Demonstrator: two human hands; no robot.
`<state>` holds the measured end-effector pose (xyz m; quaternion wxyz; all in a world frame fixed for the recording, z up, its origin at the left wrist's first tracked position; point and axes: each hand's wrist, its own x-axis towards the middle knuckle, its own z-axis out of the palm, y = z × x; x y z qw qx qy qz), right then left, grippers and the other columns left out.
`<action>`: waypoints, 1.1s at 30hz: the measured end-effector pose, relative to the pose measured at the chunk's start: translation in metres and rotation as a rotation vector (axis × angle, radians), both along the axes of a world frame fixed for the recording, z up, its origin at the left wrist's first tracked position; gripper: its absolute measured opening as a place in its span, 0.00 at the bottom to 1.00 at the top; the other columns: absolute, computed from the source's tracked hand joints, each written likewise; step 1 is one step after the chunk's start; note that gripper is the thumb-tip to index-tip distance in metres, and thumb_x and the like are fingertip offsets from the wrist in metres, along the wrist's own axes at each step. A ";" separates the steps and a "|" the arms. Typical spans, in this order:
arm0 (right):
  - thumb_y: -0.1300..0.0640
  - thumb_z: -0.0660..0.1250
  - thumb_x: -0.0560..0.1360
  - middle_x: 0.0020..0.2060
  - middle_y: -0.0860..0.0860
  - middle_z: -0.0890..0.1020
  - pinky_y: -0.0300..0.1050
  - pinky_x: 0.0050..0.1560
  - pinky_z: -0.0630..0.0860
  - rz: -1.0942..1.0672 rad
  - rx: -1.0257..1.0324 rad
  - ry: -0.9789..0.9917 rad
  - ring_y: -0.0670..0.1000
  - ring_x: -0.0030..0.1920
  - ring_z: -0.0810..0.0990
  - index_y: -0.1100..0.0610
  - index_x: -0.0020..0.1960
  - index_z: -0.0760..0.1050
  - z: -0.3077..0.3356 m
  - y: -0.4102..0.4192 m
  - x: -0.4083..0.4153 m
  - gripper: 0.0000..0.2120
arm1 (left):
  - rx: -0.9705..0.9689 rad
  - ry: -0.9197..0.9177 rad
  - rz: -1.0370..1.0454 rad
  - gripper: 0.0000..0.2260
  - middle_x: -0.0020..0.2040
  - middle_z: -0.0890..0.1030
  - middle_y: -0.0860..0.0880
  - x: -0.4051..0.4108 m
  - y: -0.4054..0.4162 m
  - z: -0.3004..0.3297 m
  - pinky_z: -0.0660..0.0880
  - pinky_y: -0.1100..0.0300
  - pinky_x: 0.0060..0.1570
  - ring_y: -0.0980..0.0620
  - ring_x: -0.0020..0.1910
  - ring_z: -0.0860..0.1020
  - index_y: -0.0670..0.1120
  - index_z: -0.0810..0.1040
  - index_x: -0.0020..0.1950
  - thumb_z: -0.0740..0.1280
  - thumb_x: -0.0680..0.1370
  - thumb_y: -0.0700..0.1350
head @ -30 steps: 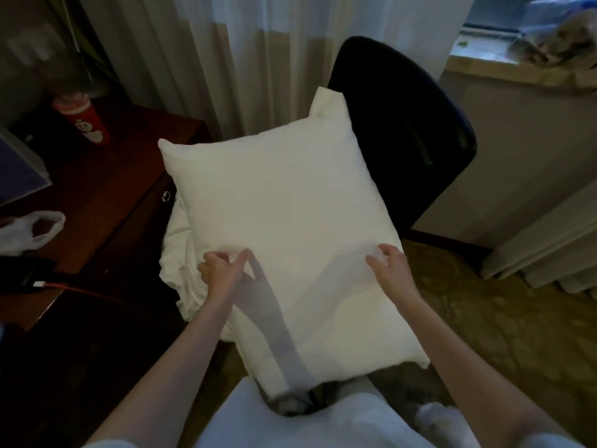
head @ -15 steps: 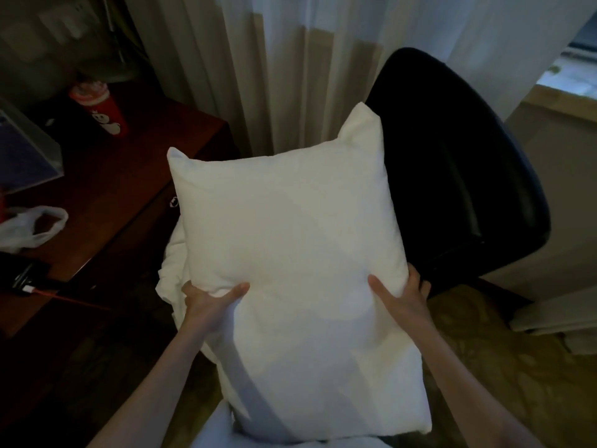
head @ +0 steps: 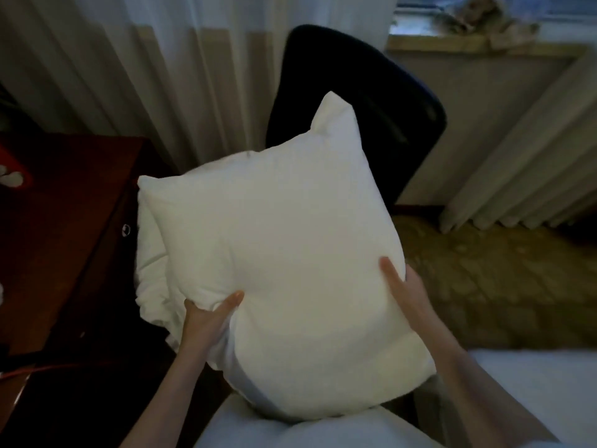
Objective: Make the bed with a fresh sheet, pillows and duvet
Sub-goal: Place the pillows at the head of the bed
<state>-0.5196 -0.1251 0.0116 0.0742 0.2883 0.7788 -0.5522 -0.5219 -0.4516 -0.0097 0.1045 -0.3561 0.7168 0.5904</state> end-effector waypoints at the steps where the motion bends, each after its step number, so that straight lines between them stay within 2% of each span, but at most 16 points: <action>1: 0.30 0.61 0.68 0.57 0.50 0.79 0.53 0.59 0.75 -0.076 -0.059 0.019 0.53 0.56 0.78 0.53 0.66 0.70 -0.005 -0.005 0.030 0.35 | 0.005 0.018 -0.066 0.55 0.74 0.64 0.41 0.013 -0.004 0.002 0.62 0.52 0.70 0.43 0.72 0.64 0.40 0.52 0.77 0.80 0.61 0.57; 4: 0.40 0.59 0.78 0.57 0.51 0.79 0.51 0.65 0.69 -0.361 -0.122 -0.024 0.55 0.58 0.76 0.56 0.63 0.73 -0.019 -0.016 0.117 0.23 | 0.015 0.049 -0.272 0.52 0.69 0.71 0.44 0.056 -0.010 0.005 0.65 0.56 0.66 0.47 0.67 0.70 0.41 0.62 0.74 0.81 0.58 0.59; 6: 0.45 0.58 0.80 0.54 0.50 0.78 0.48 0.65 0.65 -0.500 -0.095 0.011 0.54 0.57 0.74 0.53 0.62 0.72 -0.011 -0.022 0.167 0.16 | 0.029 0.033 -0.372 0.41 0.65 0.74 0.46 0.077 -0.007 0.009 0.67 0.60 0.61 0.51 0.60 0.73 0.40 0.68 0.71 0.80 0.64 0.51; 7: 0.45 0.58 0.80 0.50 0.49 0.78 0.47 0.63 0.65 -0.540 -0.089 0.057 0.53 0.55 0.73 0.52 0.63 0.72 -0.005 -0.025 0.188 0.17 | 0.030 0.021 -0.416 0.34 0.61 0.75 0.47 0.084 -0.005 0.010 0.67 0.61 0.59 0.52 0.58 0.72 0.39 0.69 0.69 0.78 0.67 0.45; 9: 0.43 0.59 0.79 0.50 0.51 0.78 0.50 0.62 0.67 -0.611 -0.095 0.075 0.54 0.52 0.74 0.56 0.65 0.73 0.004 -0.031 0.228 0.22 | 0.030 -0.008 -0.520 0.28 0.57 0.75 0.48 0.095 0.005 0.011 0.67 0.60 0.59 0.52 0.55 0.73 0.38 0.72 0.67 0.76 0.70 0.43; 10: 0.43 0.60 0.78 0.51 0.52 0.78 0.48 0.59 0.71 -0.674 -0.111 0.084 0.54 0.51 0.75 0.58 0.65 0.74 0.008 -0.036 0.248 0.23 | 0.035 -0.017 -0.577 0.27 0.57 0.76 0.49 0.100 0.010 0.009 0.68 0.59 0.59 0.51 0.54 0.73 0.38 0.74 0.65 0.76 0.70 0.45; 12: 0.47 0.62 0.78 0.51 0.53 0.79 0.35 0.44 0.76 -0.820 -0.143 0.151 0.49 0.45 0.78 0.59 0.63 0.74 0.013 -0.039 0.287 0.19 | 0.024 -0.038 -0.683 0.30 0.58 0.78 0.47 0.111 0.026 0.010 0.70 0.58 0.59 0.48 0.56 0.76 0.38 0.76 0.63 0.78 0.67 0.52; 13: 0.49 0.63 0.79 0.50 0.52 0.80 0.28 0.36 0.74 -0.889 -0.142 0.164 0.44 0.42 0.77 0.57 0.61 0.75 0.015 -0.039 0.307 0.15 | 0.021 -0.047 -0.736 0.33 0.60 0.78 0.44 0.118 0.036 0.009 0.70 0.57 0.60 0.46 0.58 0.76 0.37 0.75 0.64 0.78 0.66 0.53; 14: 0.50 0.63 0.79 0.47 0.49 0.80 0.25 0.31 0.72 -0.951 -0.131 0.159 0.41 0.41 0.76 0.55 0.59 0.74 0.016 -0.041 0.329 0.12 | 0.024 -0.045 -0.790 0.33 0.62 0.77 0.43 0.126 0.045 0.010 0.69 0.56 0.62 0.44 0.60 0.75 0.37 0.74 0.65 0.77 0.67 0.52; 16: 0.49 0.64 0.78 0.41 0.46 0.80 0.26 0.28 0.72 -1.068 -0.147 0.160 0.42 0.39 0.77 0.53 0.55 0.75 0.014 -0.042 0.380 0.09 | 0.011 -0.039 -0.935 0.30 0.65 0.75 0.41 0.146 0.071 0.014 0.68 0.54 0.65 0.42 0.63 0.74 0.37 0.72 0.67 0.75 0.70 0.48; 18: 0.45 0.64 0.77 0.41 0.50 0.82 0.35 0.33 0.76 -1.175 -0.183 0.146 0.47 0.39 0.80 0.54 0.50 0.77 0.010 -0.047 0.436 0.13 | -0.024 -0.022 -1.102 0.29 0.66 0.74 0.40 0.172 0.100 0.016 0.67 0.54 0.66 0.42 0.64 0.73 0.37 0.71 0.68 0.75 0.71 0.46; 20: 0.42 0.65 0.75 0.43 0.52 0.83 0.43 0.40 0.76 -1.292 -0.193 0.103 0.51 0.42 0.81 0.54 0.48 0.78 0.003 -0.058 0.501 0.16 | -0.057 0.001 -1.292 0.31 0.68 0.73 0.39 0.208 0.131 0.018 0.67 0.52 0.66 0.41 0.66 0.72 0.37 0.68 0.70 0.74 0.72 0.47; 24: 0.44 0.66 0.75 0.40 0.48 0.81 0.45 0.46 0.72 -1.600 -0.209 0.089 0.49 0.42 0.79 0.57 0.51 0.78 -0.007 -0.105 0.636 0.16 | -0.088 0.032 -1.674 0.34 0.70 0.69 0.39 0.313 0.193 0.022 0.64 0.49 0.66 0.39 0.68 0.68 0.39 0.63 0.73 0.72 0.73 0.49; 26: 0.43 0.67 0.74 0.43 0.50 0.81 0.46 0.48 0.71 -1.745 -0.217 0.086 0.49 0.42 0.78 0.57 0.52 0.77 -0.008 -0.131 0.700 0.17 | -0.099 0.038 -1.841 0.34 0.69 0.71 0.39 0.374 0.220 0.016 0.67 0.50 0.63 0.39 0.66 0.70 0.40 0.65 0.72 0.73 0.71 0.50; 29: 0.43 0.66 0.75 0.48 0.54 0.81 0.43 0.45 0.71 -1.935 -0.178 0.070 0.50 0.43 0.77 0.58 0.55 0.77 -0.003 -0.167 0.789 0.18 | -0.142 0.009 -2.036 0.35 0.67 0.72 0.37 0.475 0.250 0.011 0.70 0.50 0.56 0.38 0.64 0.72 0.38 0.66 0.71 0.74 0.71 0.53; 33: 0.38 0.66 0.73 0.60 0.54 0.78 0.45 0.60 0.70 -2.106 -0.047 0.086 0.53 0.58 0.75 0.59 0.66 0.73 0.007 -0.200 0.878 0.31 | -0.202 0.060 -2.237 0.36 0.68 0.70 0.35 0.595 0.282 0.015 0.68 0.49 0.59 0.36 0.65 0.71 0.35 0.65 0.72 0.73 0.72 0.53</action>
